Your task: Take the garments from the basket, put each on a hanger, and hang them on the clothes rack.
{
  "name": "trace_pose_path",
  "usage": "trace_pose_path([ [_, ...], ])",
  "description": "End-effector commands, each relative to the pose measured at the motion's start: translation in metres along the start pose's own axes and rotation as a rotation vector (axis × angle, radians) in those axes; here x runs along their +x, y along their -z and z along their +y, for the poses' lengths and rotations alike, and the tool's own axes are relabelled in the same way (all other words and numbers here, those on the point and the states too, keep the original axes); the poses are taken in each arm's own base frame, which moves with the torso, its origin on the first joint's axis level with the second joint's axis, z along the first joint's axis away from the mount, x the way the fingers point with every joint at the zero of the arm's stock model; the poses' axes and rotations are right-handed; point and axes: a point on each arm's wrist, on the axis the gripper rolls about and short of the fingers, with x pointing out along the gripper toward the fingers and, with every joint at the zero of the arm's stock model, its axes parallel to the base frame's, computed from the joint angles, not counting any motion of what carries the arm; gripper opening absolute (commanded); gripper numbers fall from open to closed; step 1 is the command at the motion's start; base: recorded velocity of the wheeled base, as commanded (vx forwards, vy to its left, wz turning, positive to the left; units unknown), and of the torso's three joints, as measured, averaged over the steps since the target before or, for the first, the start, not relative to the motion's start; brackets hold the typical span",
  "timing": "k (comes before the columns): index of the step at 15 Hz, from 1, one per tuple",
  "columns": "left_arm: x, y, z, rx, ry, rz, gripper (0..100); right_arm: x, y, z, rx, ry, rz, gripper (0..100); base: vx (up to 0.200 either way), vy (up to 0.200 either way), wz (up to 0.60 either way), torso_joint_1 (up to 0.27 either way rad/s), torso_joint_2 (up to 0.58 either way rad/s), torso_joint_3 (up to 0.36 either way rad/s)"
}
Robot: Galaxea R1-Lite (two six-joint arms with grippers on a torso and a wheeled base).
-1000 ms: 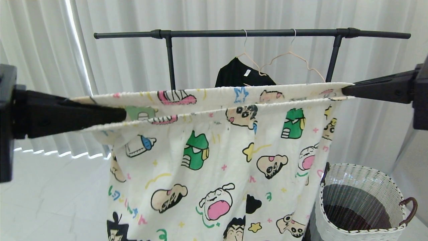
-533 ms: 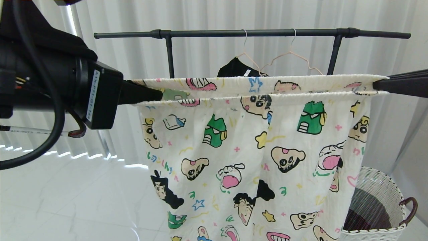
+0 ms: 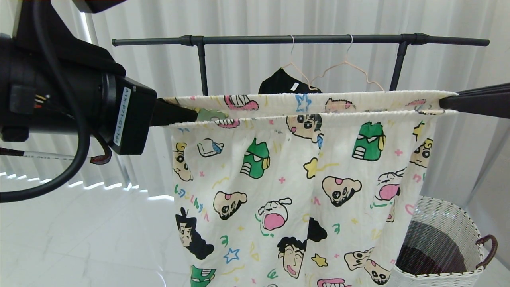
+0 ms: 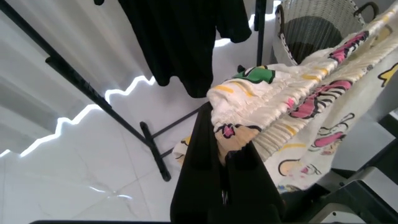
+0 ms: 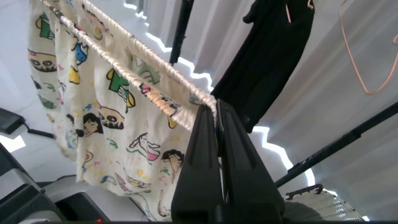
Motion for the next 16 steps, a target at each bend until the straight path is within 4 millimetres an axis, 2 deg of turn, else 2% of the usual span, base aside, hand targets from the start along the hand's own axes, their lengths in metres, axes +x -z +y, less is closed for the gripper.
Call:
trace_pose_path([
  [1,0.000,0.000,0.000,0.000,0.001,0.000,0,0.001,0.000,0.001,-0.001,-0.004,0.003,0,0.000,0.000,0.00,0.000,0.00,0.000],
  [5,0.001,0.000,0.000,0.000,0.001,0.002,0,0.002,0.001,0.003,-0.005,-0.021,0.007,0,0.000,0.000,0.00,0.000,0.00,0.000],
  [6,0.001,0.000,0.000,0.000,0.001,0.002,0,0.003,0.002,0.003,-0.007,-0.019,0.010,100,0.000,0.000,0.00,0.000,0.00,0.000],
  [12,0.003,0.002,0.000,0.004,-0.034,0.019,0,0.005,0.012,0.005,-0.013,0.000,0.049,100,0.000,0.000,0.00,0.000,0.00,0.000],
  [14,-0.002,0.014,0.003,0.013,-0.141,0.053,0,0.008,0.021,-0.006,-0.014,0.223,0.149,100,0.000,0.000,0.00,0.000,0.00,0.000],
  [16,-0.019,0.033,0.012,-0.003,-0.214,0.078,0,0.002,0.036,-0.020,-0.020,0.443,0.314,100,0.000,0.000,0.00,0.000,0.00,0.000],
])
